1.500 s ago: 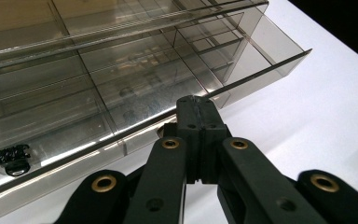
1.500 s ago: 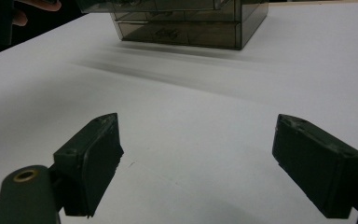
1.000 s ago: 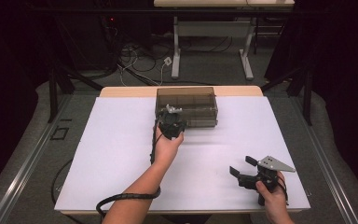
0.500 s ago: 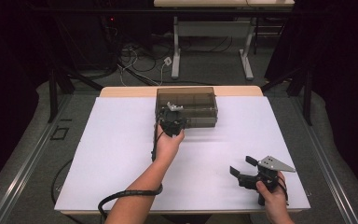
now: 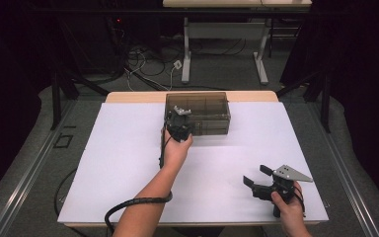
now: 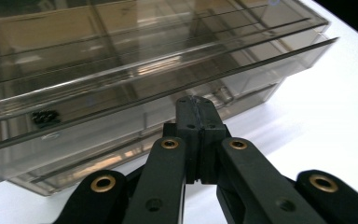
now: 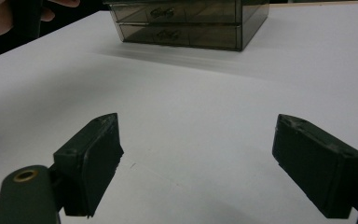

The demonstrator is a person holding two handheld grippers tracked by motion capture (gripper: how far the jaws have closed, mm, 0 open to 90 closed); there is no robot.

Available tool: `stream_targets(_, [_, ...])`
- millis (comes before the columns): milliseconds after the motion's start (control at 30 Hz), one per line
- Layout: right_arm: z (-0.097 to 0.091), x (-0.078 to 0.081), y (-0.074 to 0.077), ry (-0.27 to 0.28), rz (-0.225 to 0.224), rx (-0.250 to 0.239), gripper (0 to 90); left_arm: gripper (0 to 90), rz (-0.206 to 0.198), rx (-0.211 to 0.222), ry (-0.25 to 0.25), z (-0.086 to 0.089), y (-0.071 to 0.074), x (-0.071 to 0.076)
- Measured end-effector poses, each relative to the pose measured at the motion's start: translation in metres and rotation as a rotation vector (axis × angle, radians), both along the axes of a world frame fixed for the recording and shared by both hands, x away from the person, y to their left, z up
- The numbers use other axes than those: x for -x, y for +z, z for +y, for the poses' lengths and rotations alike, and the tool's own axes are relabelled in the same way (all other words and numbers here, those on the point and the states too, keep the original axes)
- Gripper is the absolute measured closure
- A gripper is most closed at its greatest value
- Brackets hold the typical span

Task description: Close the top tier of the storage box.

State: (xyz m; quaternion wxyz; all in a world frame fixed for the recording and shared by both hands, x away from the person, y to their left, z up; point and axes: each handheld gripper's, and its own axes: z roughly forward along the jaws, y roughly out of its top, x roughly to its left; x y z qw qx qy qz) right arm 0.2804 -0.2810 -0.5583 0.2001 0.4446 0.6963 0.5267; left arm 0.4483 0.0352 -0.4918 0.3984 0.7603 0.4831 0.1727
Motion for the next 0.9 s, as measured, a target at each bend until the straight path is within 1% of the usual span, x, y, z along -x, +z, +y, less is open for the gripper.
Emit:
stream_targets(67, [0.000, 0.000, 0.000, -0.001, 0.003, -0.002, 14.9, 90.0, 0.011, -0.003, 0.007, 0.003, -0.001, -0.002])
stream_targets(100, [0.000, 0.000, 0.000, -0.003, 0.008, -0.006, 14.9, 90.0, 0.011, 0.005, 0.018, 0.004, -0.002, -0.003])
stream_targets(133, [0.000, 0.000, 0.000, -0.002, 0.004, -0.003, 14.9, 90.0, 0.014, 0.005, 0.018, 0.005, -0.002, -0.003])
stream_targets(167, [0.000, 0.000, 0.000, 0.001, 0.001, -0.001, 14.9, 90.0, 0.012, 0.005, 0.019, 0.006, -0.003, -0.004])
stream_targets(233, [0.001, 0.000, 0.001, -0.001, 0.010, 0.003, 14.9, 90.0, 0.013, 0.006, 0.026, 0.007, -0.004, -0.005])
stream_targets(267, [0.002, 0.000, 0.000, 0.001, 0.010, -0.005, 14.9, 90.0, 0.015, 0.003, 0.024, 0.008, -0.004, -0.006])
stream_targets(300, [0.001, -0.001, 0.000, 0.005, 0.005, 0.000, 14.9, 90.0, 0.017, -0.002, 0.028, 0.008, -0.004, -0.006])
stream_targets(333, [0.002, -0.001, 0.000, 0.006, 0.005, -0.003, 14.9, 90.0, 0.013, 0.005, 0.034, 0.008, -0.004, -0.007])
stream_targets(533, [0.000, -0.001, 0.000, 0.002, 0.009, -0.006, 14.9, 90.0, 0.015, -0.004, 0.046, 0.010, -0.004, -0.011])
stream_targets(600, [0.000, -0.001, 0.000, 0.001, 0.009, -0.007, 14.9, 90.0, 0.011, -0.005, 0.046, 0.010, -0.005, -0.011])
stream_targets(700, [0.001, -0.001, 0.000, 0.000, 0.006, -0.008, 14.8, 90.0, 0.019, 0.002, 0.053, 0.012, -0.005, -0.012])
stream_targets(733, [0.001, -0.002, 0.000, 0.002, 0.003, -0.005, 14.9, 90.0, 0.016, 0.003, 0.053, 0.012, -0.005, -0.012])
stream_targets(800, [0.001, -0.001, 0.000, 0.004, 0.004, -0.005, 14.9, 90.0, 0.021, -0.003, 0.051, 0.013, -0.004, -0.012])
stream_targets(833, [0.001, -0.001, 0.000, 0.003, 0.004, -0.005, 14.9, 90.0, 0.016, -0.006, 0.053, 0.014, -0.004, -0.012])
stream_targets(900, [0.001, -0.002, -0.001, 0.001, 0.003, -0.005, 14.9, 90.0, 0.020, -0.002, 0.052, 0.014, -0.004, -0.012])
